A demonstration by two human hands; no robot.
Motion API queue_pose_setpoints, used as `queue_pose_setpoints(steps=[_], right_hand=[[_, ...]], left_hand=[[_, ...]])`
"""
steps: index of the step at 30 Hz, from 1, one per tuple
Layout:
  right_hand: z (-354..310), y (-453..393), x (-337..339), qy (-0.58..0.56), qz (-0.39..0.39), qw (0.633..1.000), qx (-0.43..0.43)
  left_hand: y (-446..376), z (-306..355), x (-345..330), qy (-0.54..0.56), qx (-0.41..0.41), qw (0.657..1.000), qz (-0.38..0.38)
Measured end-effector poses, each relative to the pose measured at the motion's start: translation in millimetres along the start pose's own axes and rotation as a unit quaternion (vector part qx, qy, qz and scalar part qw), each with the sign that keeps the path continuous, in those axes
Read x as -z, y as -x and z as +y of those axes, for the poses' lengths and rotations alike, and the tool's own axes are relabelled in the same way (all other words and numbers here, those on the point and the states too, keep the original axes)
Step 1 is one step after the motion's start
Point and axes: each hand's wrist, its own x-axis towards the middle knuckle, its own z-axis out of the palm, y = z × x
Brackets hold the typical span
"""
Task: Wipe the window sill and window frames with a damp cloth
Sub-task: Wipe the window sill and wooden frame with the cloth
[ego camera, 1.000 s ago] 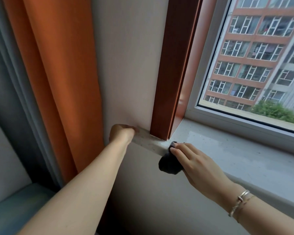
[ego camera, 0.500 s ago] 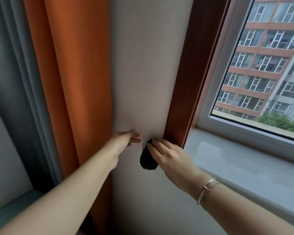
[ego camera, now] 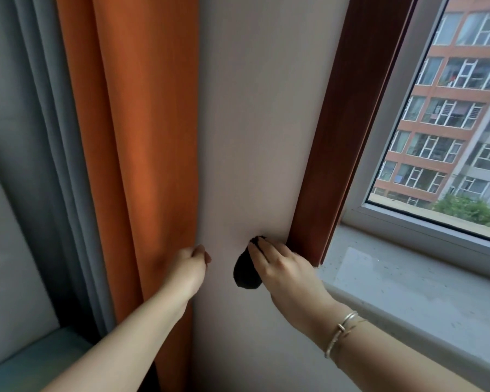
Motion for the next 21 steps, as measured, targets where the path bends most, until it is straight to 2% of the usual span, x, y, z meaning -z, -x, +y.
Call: queue_pose_setpoints(steps=[5, 10, 17, 21], right_hand=[[6.1, 11.6, 3.2, 0.02, -0.036, 0.999, -0.01], [-6.1, -6.3, -6.0, 0.048, -0.032, 0.998, -0.03], [-0.9, -0.9, 0.2, 0.029, -0.061, 0.997, -0.036], [3.9, 13.8, 11.1, 0.023, -0.036, 0.999, -0.03]], left_hand=[[-5.0, -12.8, 5.2, -0.011, 0.0, 1.0, 0.01], [-6.0, -16.1, 5.2, -0.023, 0.004, 1.0, 0.002], [-2.5, -12.3, 6.5, -0.041, -0.002, 0.999, 0.006], [-2.7, -11.5, 3.3, -0.031, 0.01, 0.999, 0.008]])
